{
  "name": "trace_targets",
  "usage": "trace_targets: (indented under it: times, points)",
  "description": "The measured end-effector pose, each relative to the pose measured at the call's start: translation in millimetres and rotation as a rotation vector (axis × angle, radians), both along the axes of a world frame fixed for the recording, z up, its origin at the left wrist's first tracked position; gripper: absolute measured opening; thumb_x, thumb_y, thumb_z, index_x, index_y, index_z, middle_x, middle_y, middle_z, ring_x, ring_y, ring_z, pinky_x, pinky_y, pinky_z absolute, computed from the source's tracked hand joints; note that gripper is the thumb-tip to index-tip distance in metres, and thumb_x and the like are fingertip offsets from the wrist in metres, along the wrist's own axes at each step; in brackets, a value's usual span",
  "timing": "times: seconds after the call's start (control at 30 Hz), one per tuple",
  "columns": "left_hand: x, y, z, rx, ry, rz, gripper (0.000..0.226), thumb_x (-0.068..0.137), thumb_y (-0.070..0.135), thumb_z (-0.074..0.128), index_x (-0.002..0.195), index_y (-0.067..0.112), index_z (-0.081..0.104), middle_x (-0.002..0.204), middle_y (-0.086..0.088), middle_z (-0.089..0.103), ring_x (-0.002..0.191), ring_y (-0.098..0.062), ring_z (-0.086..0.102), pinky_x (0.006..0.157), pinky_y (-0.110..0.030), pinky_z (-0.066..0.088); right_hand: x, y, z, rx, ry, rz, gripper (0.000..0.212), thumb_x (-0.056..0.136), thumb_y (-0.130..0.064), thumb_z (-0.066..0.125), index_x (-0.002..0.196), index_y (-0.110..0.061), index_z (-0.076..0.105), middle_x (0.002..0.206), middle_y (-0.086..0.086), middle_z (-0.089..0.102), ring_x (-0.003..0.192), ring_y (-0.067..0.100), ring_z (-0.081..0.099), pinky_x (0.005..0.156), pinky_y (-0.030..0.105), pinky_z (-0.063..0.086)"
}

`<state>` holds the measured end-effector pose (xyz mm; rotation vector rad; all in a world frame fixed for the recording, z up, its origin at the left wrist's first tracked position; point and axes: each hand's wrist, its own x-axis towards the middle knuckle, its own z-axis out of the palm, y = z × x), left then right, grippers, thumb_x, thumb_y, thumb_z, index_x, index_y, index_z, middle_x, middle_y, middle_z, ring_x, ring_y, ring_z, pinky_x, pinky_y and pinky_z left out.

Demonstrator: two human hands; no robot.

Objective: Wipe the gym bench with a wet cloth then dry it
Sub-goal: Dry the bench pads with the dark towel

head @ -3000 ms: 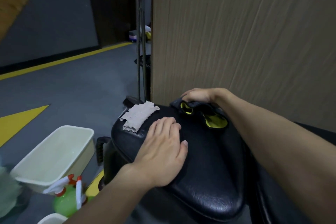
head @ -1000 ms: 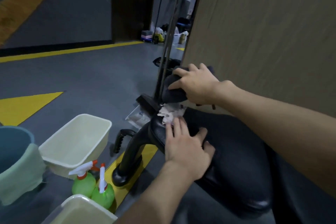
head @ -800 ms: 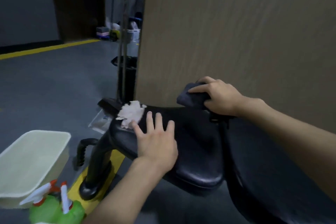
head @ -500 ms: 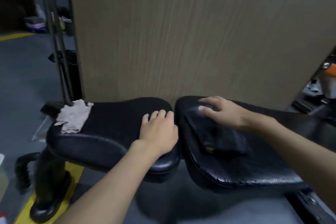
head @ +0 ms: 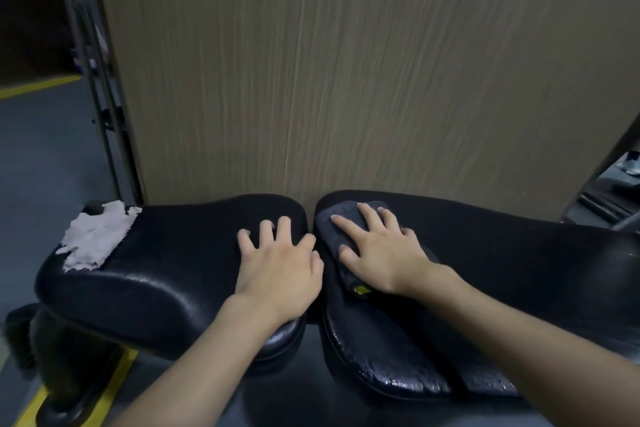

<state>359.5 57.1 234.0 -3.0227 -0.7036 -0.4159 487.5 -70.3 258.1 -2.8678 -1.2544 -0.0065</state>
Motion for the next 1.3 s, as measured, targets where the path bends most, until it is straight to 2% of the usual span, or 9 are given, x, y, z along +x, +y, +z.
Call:
trace_targets:
  times: [0.37, 0.63, 0.8, 0.9, 1.0, 1.07, 1.17, 1.23, 1.3]
  points:
    - [9, 1, -4, -0.007, 0.037, 0.027, 0.043, 0.096, 0.053, 0.023, 0.132, 0.041, 0.042, 0.14, -0.001, 0.03, 0.134, -0.025, 0.022, 0.108, -0.053, 0.019, 75, 63, 4, -0.003, 0.033, -0.02, 0.055, 0.097, -0.055, 0.024, 0.151, -0.046, 0.023, 0.166, 0.002, 0.005, 0.149, 0.04, 0.002, 0.108, 0.066, 0.02]
    - [8, 1, -3, -0.054, -0.059, 0.039, 0.043, 0.096, 0.037, 0.031, 0.138, 0.026, 0.035, 0.133, 0.0, 0.041, 0.126, -0.023, 0.035, 0.106, -0.049, 0.026, -9, -10, -3, 0.043, 0.015, 0.152, 0.058, 0.097, -0.053, 0.027, 0.154, -0.045, 0.015, 0.167, 0.003, 0.002, 0.152, 0.035, -0.003, 0.114, 0.064, 0.014]
    - [2, 0, -1, -0.113, -0.095, 0.024, 0.042, 0.097, 0.031, 0.033, 0.138, 0.024, 0.04, 0.134, -0.002, 0.045, 0.126, -0.026, 0.038, 0.108, -0.048, 0.025, -71, -74, -4, 0.088, -0.016, 0.269, 0.063, 0.091, -0.054, 0.027, 0.153, -0.045, 0.019, 0.167, 0.002, 0.011, 0.152, 0.033, 0.003, 0.114, 0.06, 0.023]
    - [-2, -1, 1, -0.187, -0.124, -0.01, 0.039, 0.098, 0.026, 0.033, 0.135, 0.026, 0.043, 0.135, 0.002, 0.046, 0.13, -0.022, 0.037, 0.112, -0.047, 0.021, -83, -108, 4, 0.022, -0.055, 0.343, 0.077, 0.085, -0.056, 0.026, 0.157, -0.039, 0.006, 0.168, -0.003, 0.005, 0.153, 0.025, -0.009, 0.118, 0.06, 0.007]
    - [-2, 0, 3, -0.25, -0.121, -0.052, 0.039, 0.099, 0.025, 0.029, 0.134, 0.03, 0.045, 0.14, 0.009, 0.045, 0.134, -0.016, 0.033, 0.115, -0.051, 0.015, -99, -117, 16, 0.028, -0.025, 0.158, 0.085, 0.083, -0.055, 0.025, 0.158, -0.028, -0.003, 0.167, 0.003, -0.014, 0.15, 0.024, -0.025, 0.119, 0.059, -0.005]
    - [-2, 1, 2, -0.259, -0.106, -0.085, 0.039, 0.1, 0.024, 0.029, 0.133, 0.031, 0.048, 0.143, 0.013, 0.043, 0.139, -0.014, 0.029, 0.116, -0.053, 0.012, -114, -106, 10, 0.096, 0.085, 0.002, 0.078, 0.091, -0.058, 0.031, 0.158, -0.03, 0.007, 0.167, 0.01, -0.008, 0.152, 0.031, -0.013, 0.118, 0.062, 0.003]
    - [-4, 2, 1, -0.248, -0.07, -0.106, 0.04, 0.1, 0.022, 0.031, 0.134, 0.031, 0.05, 0.146, 0.015, 0.041, 0.144, -0.014, 0.023, 0.117, -0.053, 0.009, -114, -92, -9, 0.135, -0.076, 0.022, 0.066, 0.09, -0.066, 0.035, 0.147, -0.034, 0.042, 0.15, 0.018, 0.045, 0.137, 0.044, 0.041, 0.097, 0.069, 0.036]
    - [-4, 2, 1, -0.241, -0.061, -0.11, 0.04, 0.101, 0.022, 0.031, 0.134, 0.032, 0.051, 0.147, 0.015, 0.039, 0.145, -0.015, 0.021, 0.118, -0.053, 0.008, -93, -87, -15, 0.15, -0.104, 0.057, 0.063, 0.09, -0.067, 0.033, 0.144, -0.037, 0.045, 0.145, 0.014, 0.051, 0.131, 0.041, 0.047, 0.094, 0.066, 0.04]
    - [-4, 2, 0, -0.235, -0.061, -0.111, 0.04, 0.101, 0.023, 0.031, 0.136, 0.033, 0.05, 0.147, 0.014, 0.038, 0.145, -0.015, 0.021, 0.118, -0.052, 0.008, -71, -81, -11, 0.156, -0.091, 0.098, 0.063, 0.088, -0.069, 0.028, 0.145, -0.041, 0.039, 0.152, 0.011, 0.042, 0.137, 0.038, 0.04, 0.101, 0.064, 0.035]
